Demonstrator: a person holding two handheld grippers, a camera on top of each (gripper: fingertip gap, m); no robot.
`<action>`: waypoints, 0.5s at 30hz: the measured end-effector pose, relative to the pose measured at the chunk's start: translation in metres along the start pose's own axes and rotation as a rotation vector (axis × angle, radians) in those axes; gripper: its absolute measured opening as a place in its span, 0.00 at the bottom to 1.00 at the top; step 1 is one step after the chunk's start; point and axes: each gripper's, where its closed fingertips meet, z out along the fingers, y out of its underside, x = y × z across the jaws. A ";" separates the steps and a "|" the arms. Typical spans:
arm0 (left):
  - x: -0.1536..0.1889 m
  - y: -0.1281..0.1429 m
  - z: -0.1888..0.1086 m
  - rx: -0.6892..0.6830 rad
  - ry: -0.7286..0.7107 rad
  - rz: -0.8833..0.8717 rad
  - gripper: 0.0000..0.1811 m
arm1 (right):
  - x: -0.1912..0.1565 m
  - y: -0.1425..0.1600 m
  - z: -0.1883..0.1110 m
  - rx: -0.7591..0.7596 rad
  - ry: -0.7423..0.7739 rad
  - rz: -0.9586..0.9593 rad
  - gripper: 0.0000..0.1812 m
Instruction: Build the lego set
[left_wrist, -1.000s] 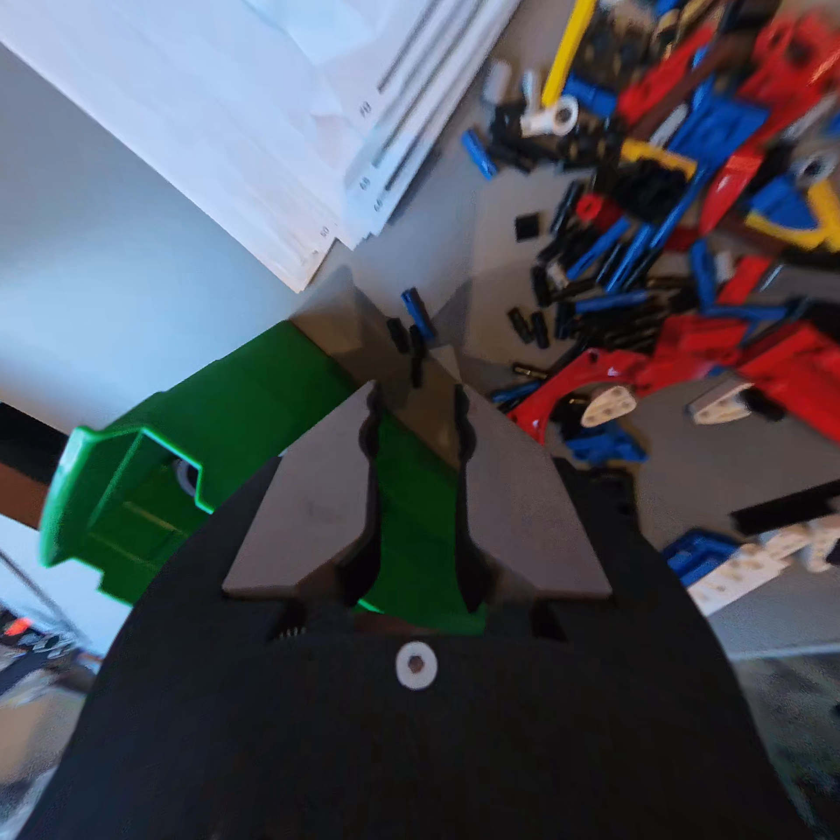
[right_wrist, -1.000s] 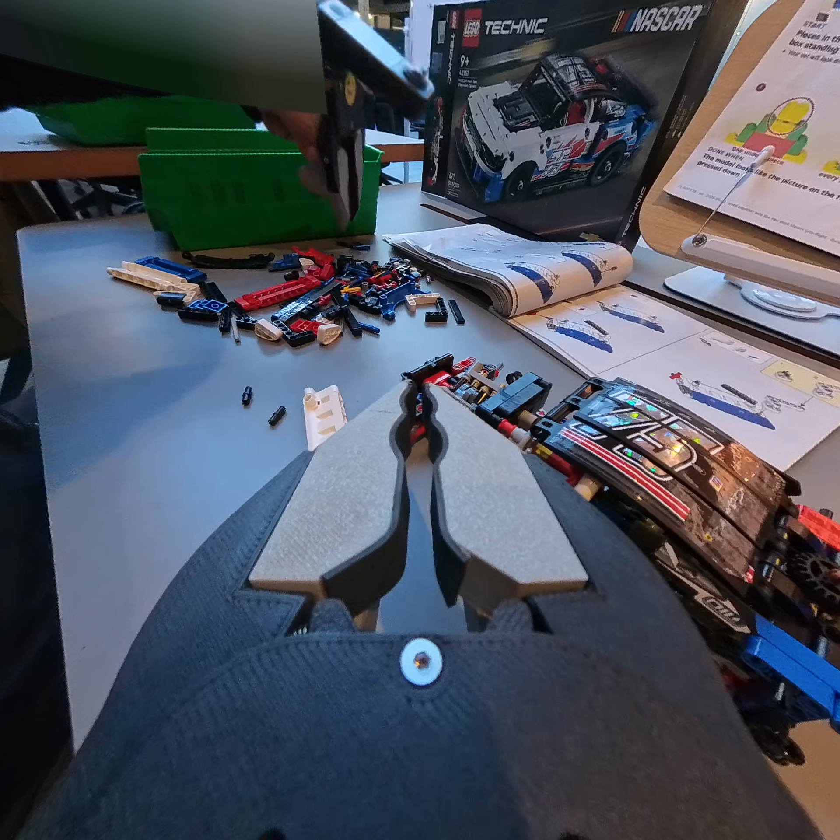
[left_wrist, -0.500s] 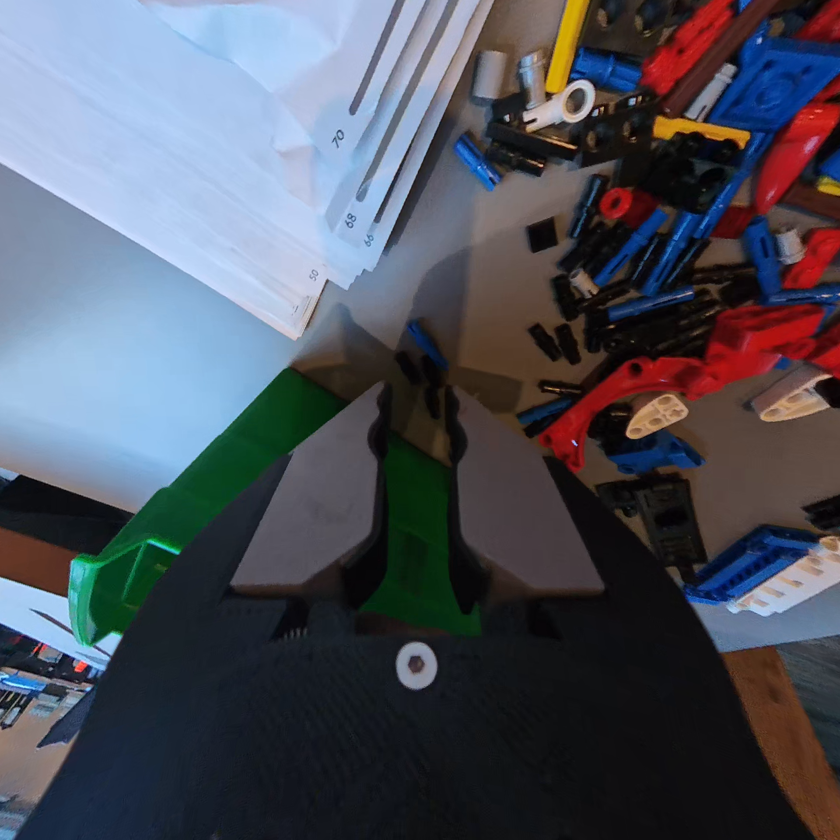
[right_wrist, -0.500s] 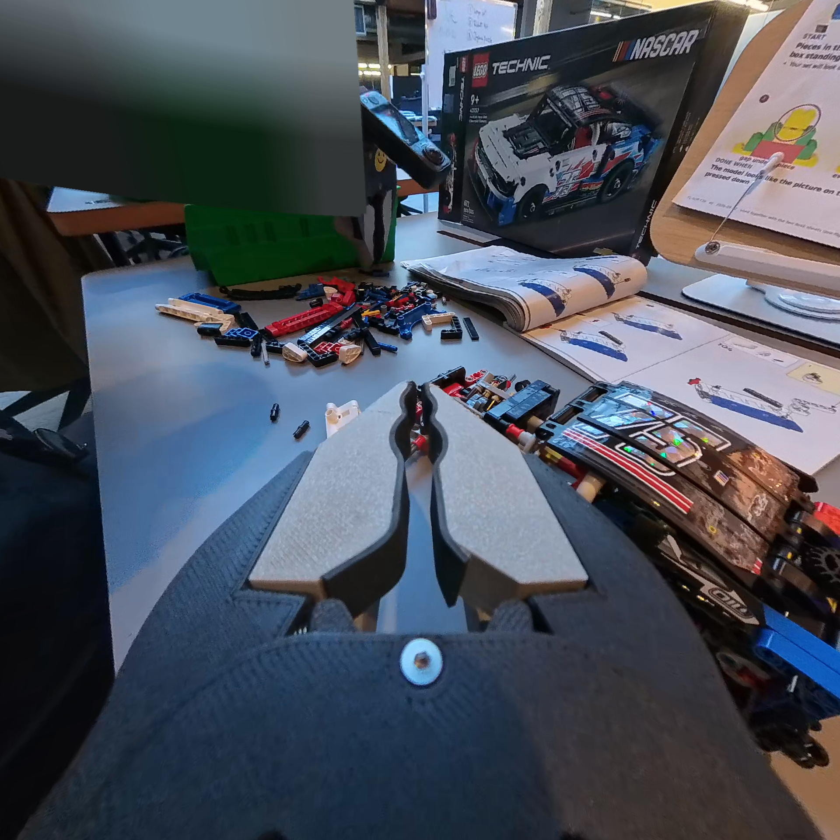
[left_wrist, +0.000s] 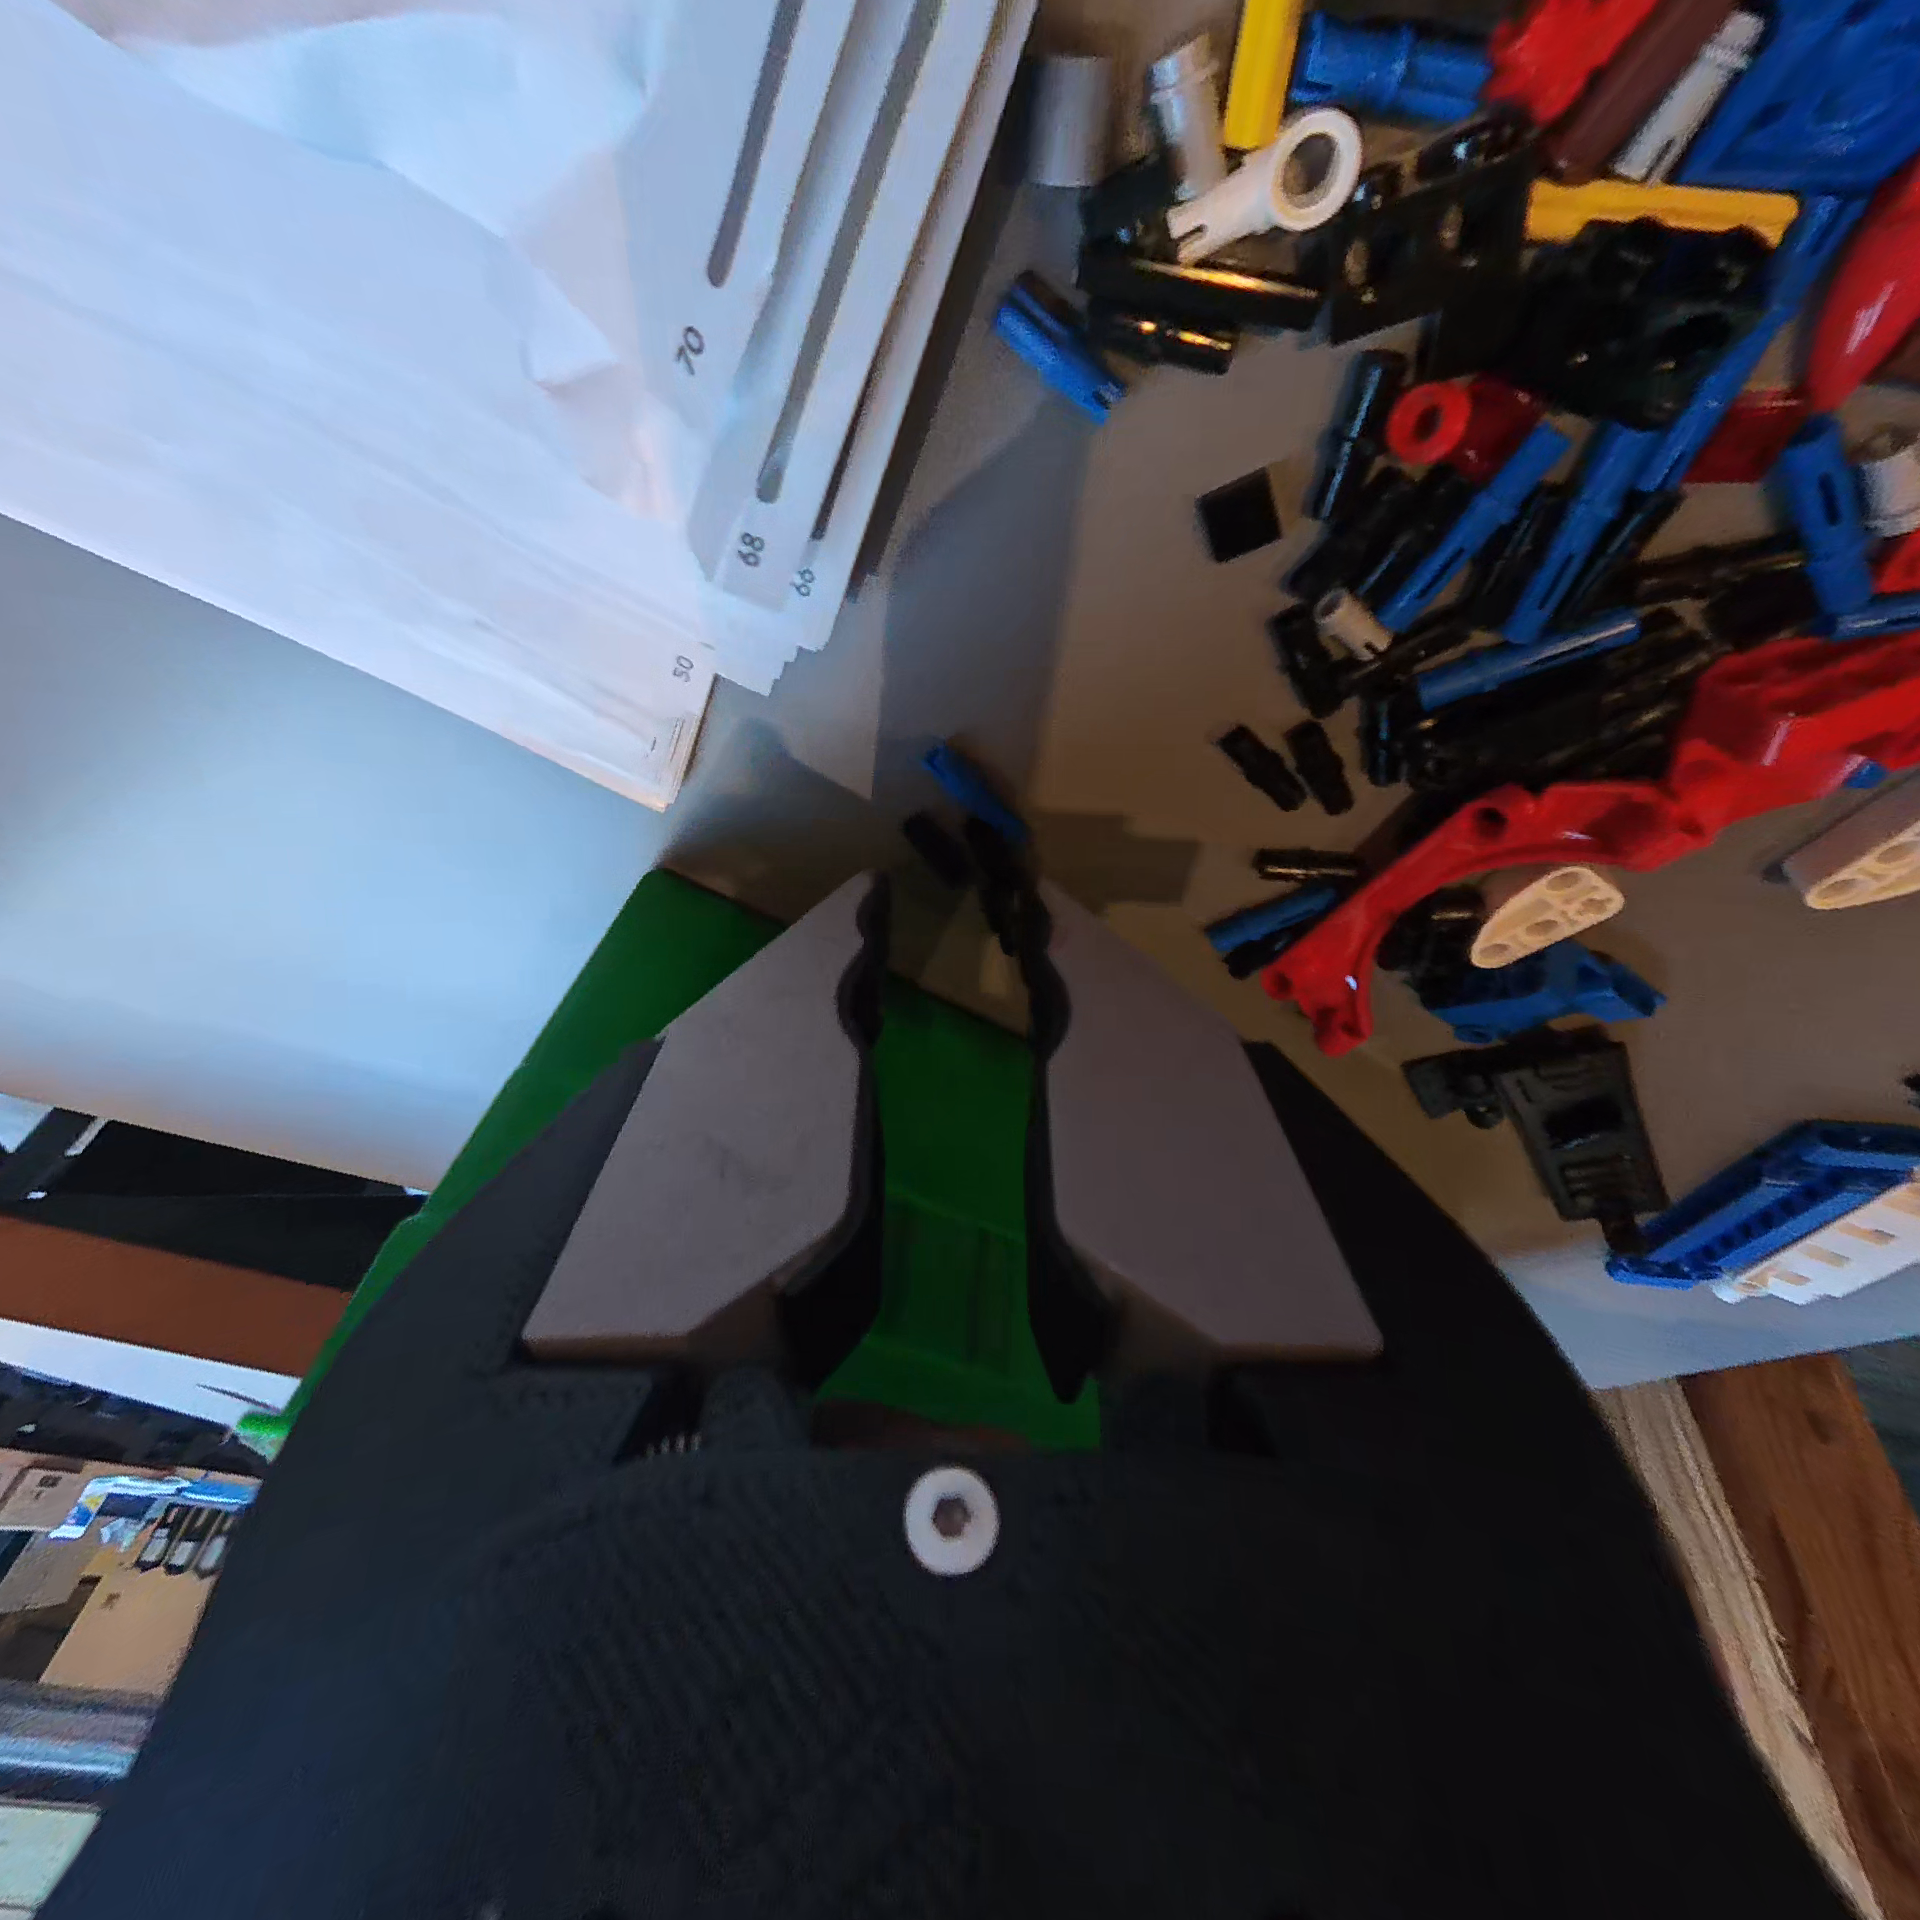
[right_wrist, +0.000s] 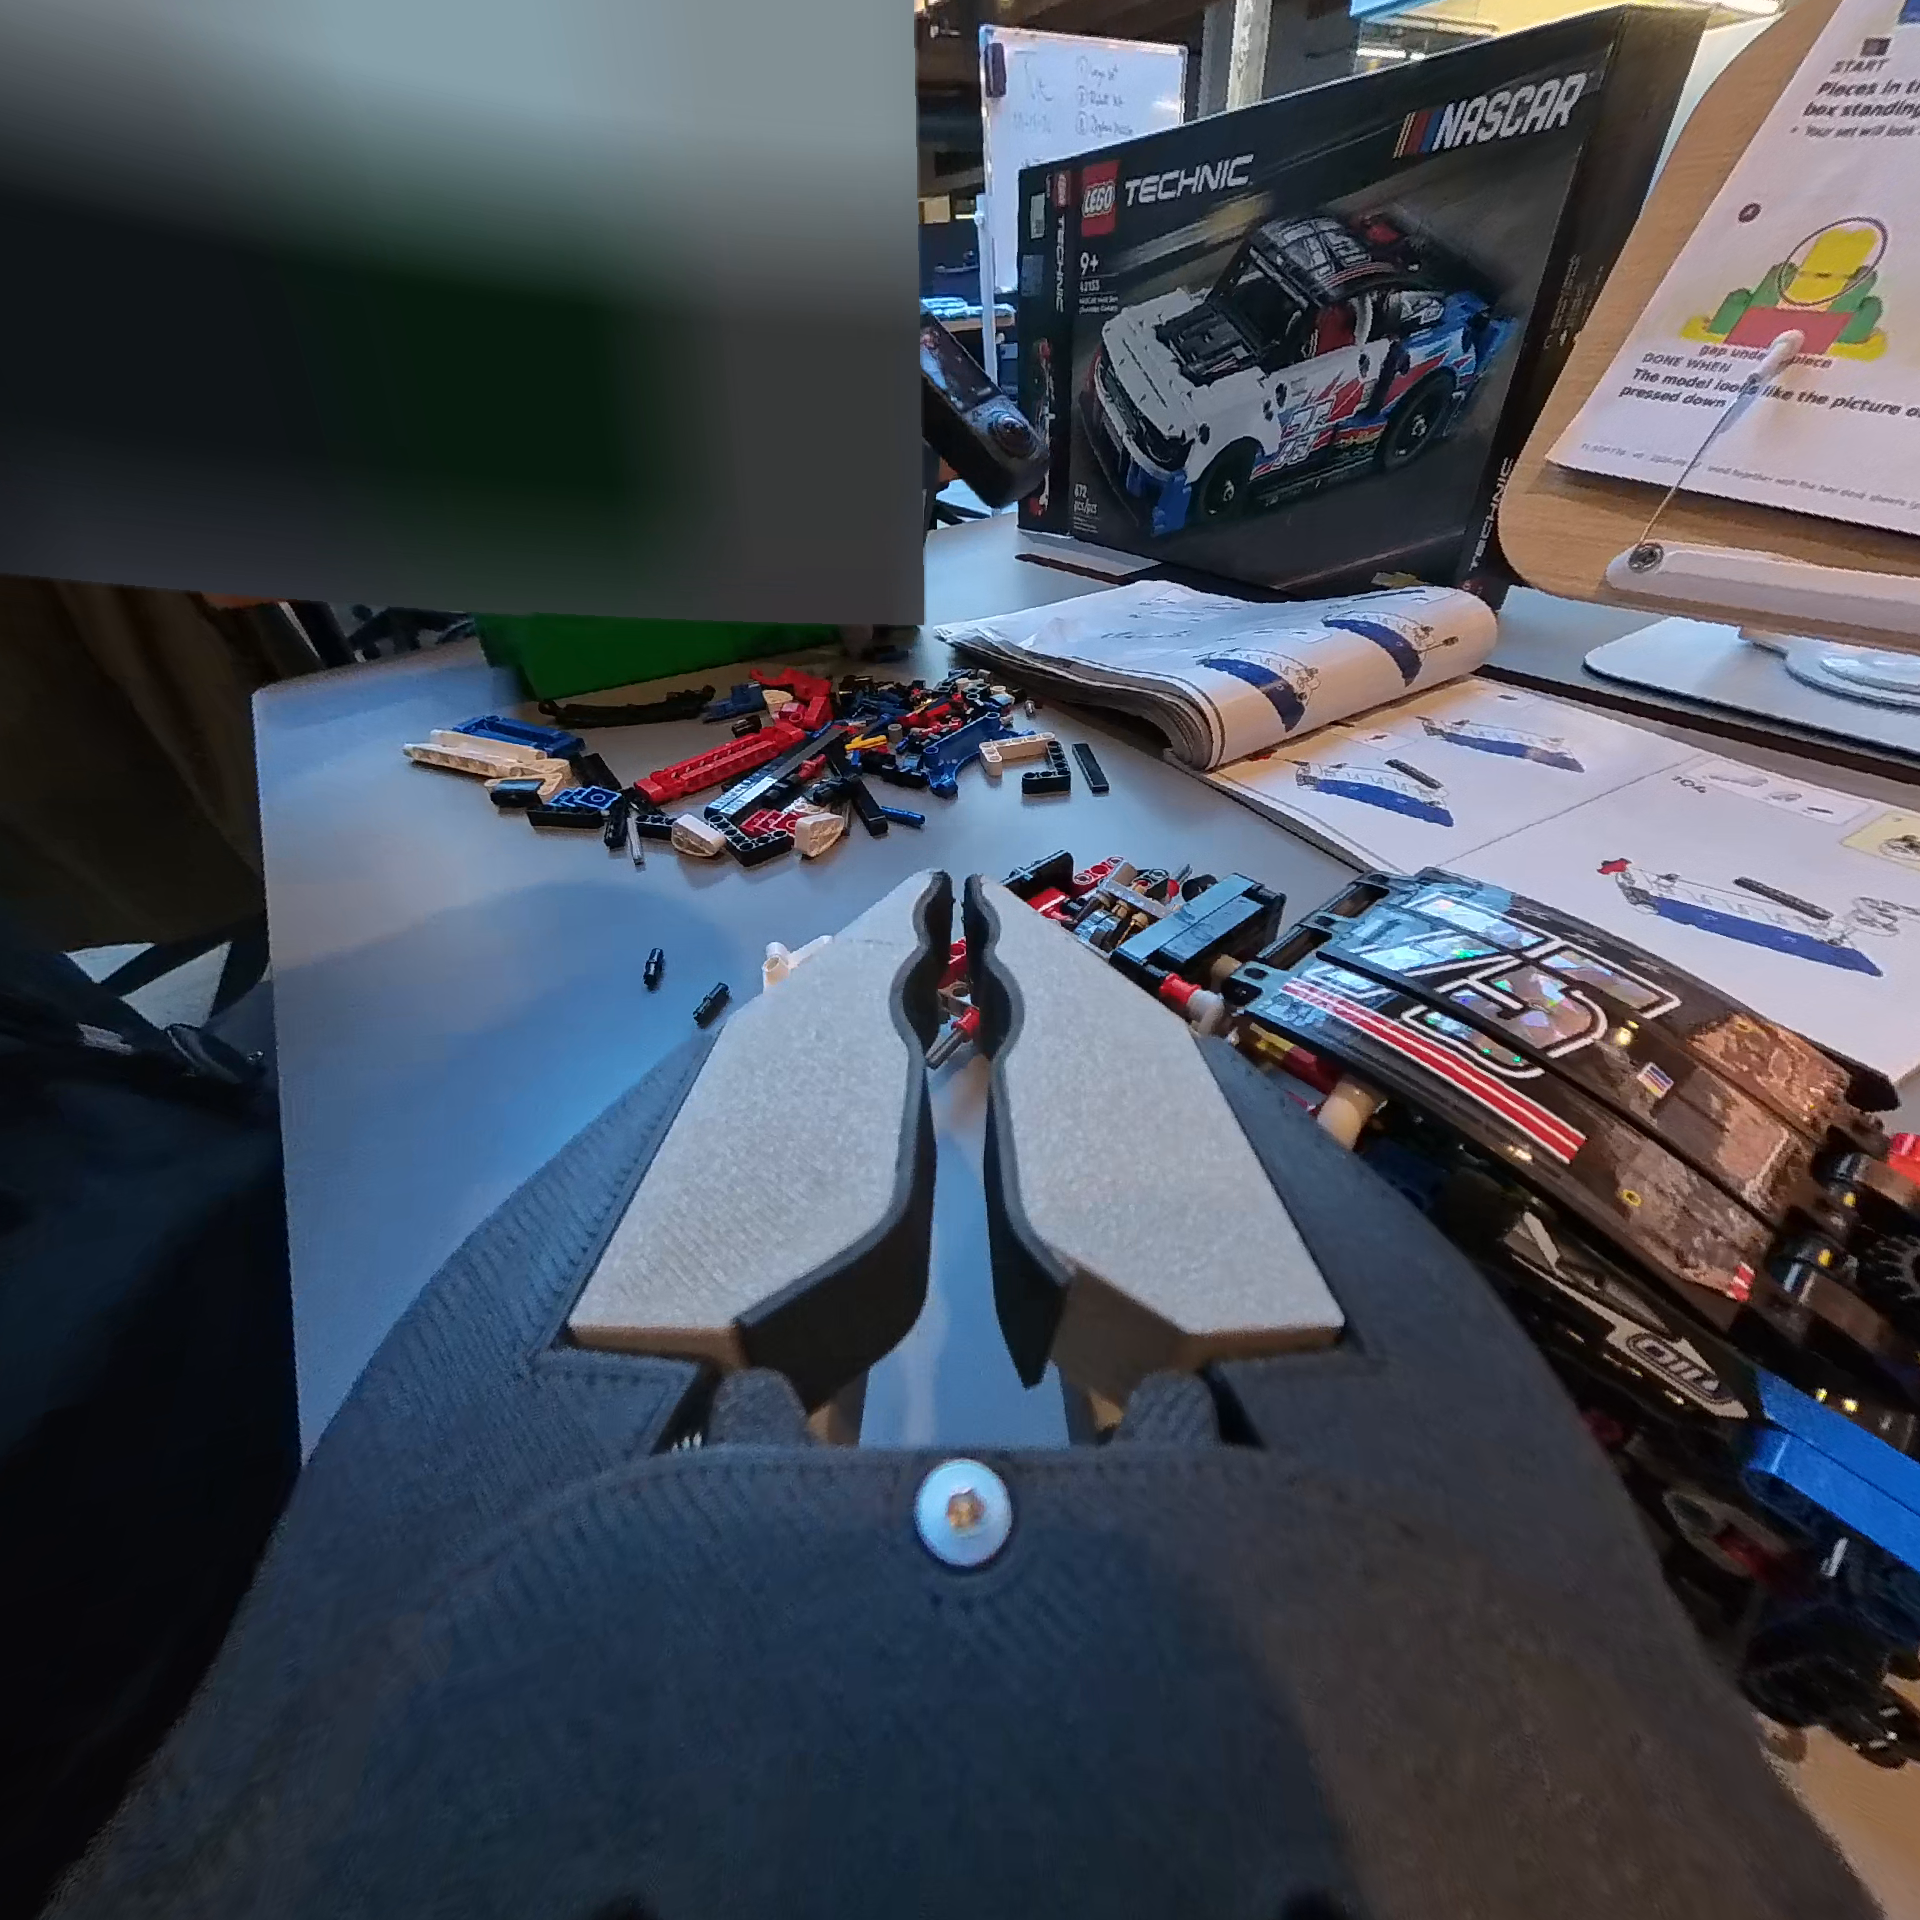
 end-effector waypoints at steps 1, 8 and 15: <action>0.000 0.000 0.000 -0.004 0.008 -0.001 0.12 | 0.000 0.000 0.000 0.002 -0.001 0.001 0.00; 0.000 -0.001 0.001 -0.049 0.086 0.005 0.10 | 0.000 -0.001 0.000 0.003 -0.004 0.002 0.00; -0.007 -0.002 0.002 -0.055 0.049 -0.017 0.02 | -0.001 0.000 0.000 -0.002 -0.001 -0.005 0.00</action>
